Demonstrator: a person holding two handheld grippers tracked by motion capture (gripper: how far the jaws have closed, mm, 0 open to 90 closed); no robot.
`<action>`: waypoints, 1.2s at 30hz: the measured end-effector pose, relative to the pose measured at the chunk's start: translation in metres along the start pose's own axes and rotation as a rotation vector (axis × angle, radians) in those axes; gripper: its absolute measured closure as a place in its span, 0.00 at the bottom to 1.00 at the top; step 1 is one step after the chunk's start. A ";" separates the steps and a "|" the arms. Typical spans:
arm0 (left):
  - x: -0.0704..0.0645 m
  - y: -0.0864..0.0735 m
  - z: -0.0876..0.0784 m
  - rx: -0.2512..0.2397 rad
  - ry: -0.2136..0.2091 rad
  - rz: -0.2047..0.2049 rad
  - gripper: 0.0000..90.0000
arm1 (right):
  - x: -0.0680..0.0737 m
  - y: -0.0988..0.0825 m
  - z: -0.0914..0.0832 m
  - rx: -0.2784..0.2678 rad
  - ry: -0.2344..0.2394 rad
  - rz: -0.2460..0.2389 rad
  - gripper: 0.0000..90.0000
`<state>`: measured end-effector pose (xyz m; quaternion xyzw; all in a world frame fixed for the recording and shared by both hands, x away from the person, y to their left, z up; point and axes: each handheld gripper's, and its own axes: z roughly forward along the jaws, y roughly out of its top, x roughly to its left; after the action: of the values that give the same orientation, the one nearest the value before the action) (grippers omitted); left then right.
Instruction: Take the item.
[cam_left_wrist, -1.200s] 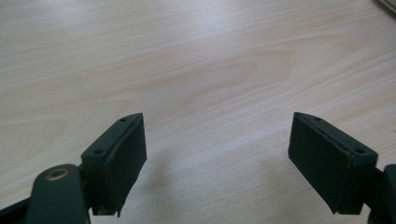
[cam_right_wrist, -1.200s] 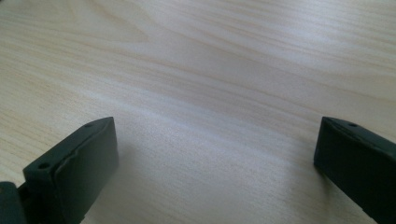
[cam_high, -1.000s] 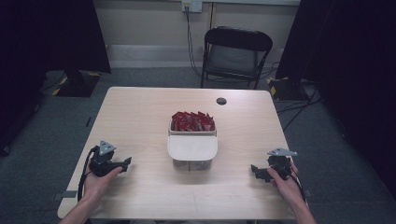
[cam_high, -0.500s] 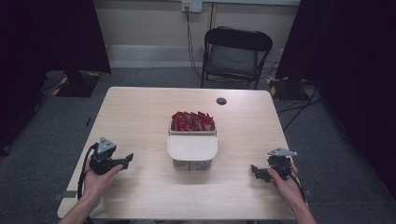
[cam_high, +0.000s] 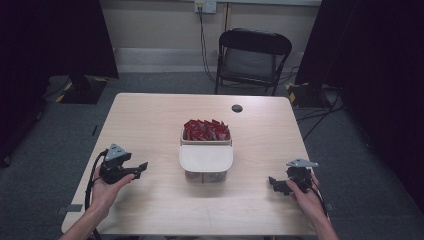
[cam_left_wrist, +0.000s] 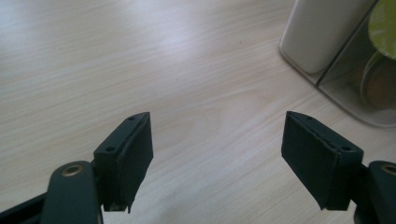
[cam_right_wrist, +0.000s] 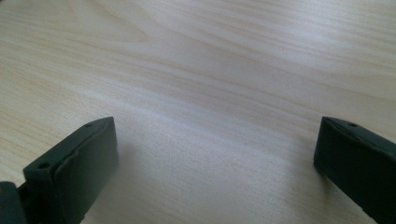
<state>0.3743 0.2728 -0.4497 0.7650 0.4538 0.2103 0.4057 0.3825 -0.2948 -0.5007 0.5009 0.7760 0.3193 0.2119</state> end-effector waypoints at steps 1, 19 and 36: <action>-0.001 0.002 0.000 -0.009 -0.002 0.002 0.27 | 0.000 0.000 0.000 0.000 0.000 0.001 0.00; -0.018 0.028 -0.002 -0.054 -0.111 0.023 0.30 | 0.000 0.000 0.000 0.001 0.002 -0.001 0.00; -0.037 0.059 0.006 -0.084 -0.192 0.050 0.33 | 0.000 0.000 0.000 0.001 0.002 -0.001 0.00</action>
<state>0.3907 0.2228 -0.4030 0.7751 0.3845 0.1650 0.4734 0.3827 -0.2950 -0.5006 0.5001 0.7767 0.3193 0.2114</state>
